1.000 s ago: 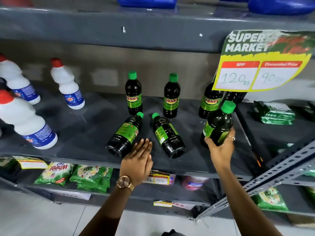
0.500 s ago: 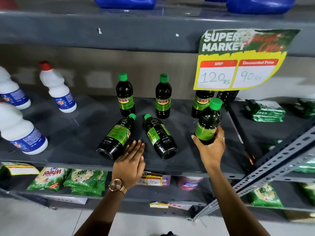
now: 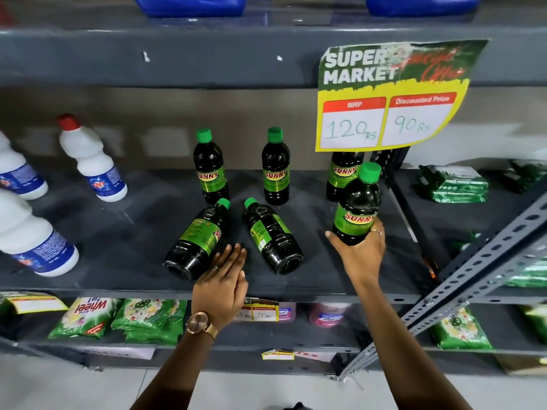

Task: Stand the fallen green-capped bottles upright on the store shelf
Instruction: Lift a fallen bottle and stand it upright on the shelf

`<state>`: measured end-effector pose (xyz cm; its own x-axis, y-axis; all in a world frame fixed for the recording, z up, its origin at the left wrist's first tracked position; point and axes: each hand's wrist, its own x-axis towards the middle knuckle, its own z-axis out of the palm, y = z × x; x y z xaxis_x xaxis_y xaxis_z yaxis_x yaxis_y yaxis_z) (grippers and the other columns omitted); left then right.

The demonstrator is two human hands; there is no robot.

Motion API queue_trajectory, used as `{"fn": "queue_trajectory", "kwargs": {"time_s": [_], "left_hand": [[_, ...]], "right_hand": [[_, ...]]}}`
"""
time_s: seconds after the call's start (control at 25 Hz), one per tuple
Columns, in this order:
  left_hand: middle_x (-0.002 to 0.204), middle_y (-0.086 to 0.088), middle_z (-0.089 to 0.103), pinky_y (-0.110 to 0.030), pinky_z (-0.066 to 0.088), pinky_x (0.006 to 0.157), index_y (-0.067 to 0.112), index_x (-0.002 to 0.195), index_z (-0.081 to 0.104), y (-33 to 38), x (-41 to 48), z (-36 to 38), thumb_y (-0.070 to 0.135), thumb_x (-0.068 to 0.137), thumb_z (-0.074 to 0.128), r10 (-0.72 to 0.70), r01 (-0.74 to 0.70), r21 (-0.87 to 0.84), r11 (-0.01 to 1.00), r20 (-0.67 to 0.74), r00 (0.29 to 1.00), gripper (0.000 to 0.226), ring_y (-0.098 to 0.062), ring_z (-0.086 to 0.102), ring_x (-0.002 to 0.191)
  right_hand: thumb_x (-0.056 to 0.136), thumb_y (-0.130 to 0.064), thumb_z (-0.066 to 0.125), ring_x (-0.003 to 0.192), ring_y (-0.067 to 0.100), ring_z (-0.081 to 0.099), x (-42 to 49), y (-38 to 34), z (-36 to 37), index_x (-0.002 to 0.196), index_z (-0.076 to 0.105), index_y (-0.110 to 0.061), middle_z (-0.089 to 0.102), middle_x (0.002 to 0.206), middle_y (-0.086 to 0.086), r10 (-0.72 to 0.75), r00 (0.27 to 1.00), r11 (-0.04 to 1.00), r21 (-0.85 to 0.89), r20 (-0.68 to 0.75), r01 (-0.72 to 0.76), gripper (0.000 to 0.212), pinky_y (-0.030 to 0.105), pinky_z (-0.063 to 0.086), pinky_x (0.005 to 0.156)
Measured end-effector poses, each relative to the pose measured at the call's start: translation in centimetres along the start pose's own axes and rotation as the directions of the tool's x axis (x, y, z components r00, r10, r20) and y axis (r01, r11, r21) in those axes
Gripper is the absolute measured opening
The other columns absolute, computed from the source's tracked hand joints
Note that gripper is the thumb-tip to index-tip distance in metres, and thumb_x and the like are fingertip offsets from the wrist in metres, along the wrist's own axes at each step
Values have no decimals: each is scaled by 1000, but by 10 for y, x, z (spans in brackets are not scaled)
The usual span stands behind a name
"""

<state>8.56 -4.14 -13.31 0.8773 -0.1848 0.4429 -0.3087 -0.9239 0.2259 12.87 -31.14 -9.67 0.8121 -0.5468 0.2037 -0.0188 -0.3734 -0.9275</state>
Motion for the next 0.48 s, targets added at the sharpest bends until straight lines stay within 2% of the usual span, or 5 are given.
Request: {"fn": "queue_trajectory", "kwargs": {"time_s": [0.08, 0.2, 0.36, 0.48], "left_hand": [[135, -2, 54, -29, 29, 110, 13, 128, 53, 1, 0, 0, 25, 88, 37, -1, 1, 6, 1000, 5, 1000, 45, -14, 43, 130], [134, -2, 54, -29, 29, 111, 13, 128, 53, 0, 1, 0, 25, 88, 36, 4, -4, 12, 1000, 12, 1000, 45, -14, 43, 130], [133, -3, 56, -31, 33, 108, 11, 127, 55, -1, 0, 2, 24, 89, 35, 23, -22, 24, 999, -6, 1000, 44, -15, 45, 129], [131, -4, 57, -32, 35, 107, 10, 125, 57, -1, 0, 3, 24, 89, 36, 31, -30, 28, 999, -28, 999, 43, -15, 47, 127]], "right_hand": [[61, -23, 88, 119, 20, 50, 1, 1, 1, 132, 45, -12, 55, 127, 7, -5, 1000, 1000, -23, -1, 5, 84, 29, 40, 102], [59, -21, 87, 114, 24, 58, -6, 3, -7, 132, 47, -13, 62, 123, 7, -6, 1000, 999, -52, 1, 6, 83, 40, 48, 98], [63, -24, 87, 111, 22, 59, -47, 7, -30, 137, 41, -13, 63, 124, 8, -17, 1000, 997, -73, 12, 18, 89, 31, 46, 96], [65, -28, 86, 112, 24, 60, -71, 17, -41, 138, 38, -14, 62, 125, 10, -29, 999, 997, -69, 22, 30, 88, 38, 50, 96]]}}
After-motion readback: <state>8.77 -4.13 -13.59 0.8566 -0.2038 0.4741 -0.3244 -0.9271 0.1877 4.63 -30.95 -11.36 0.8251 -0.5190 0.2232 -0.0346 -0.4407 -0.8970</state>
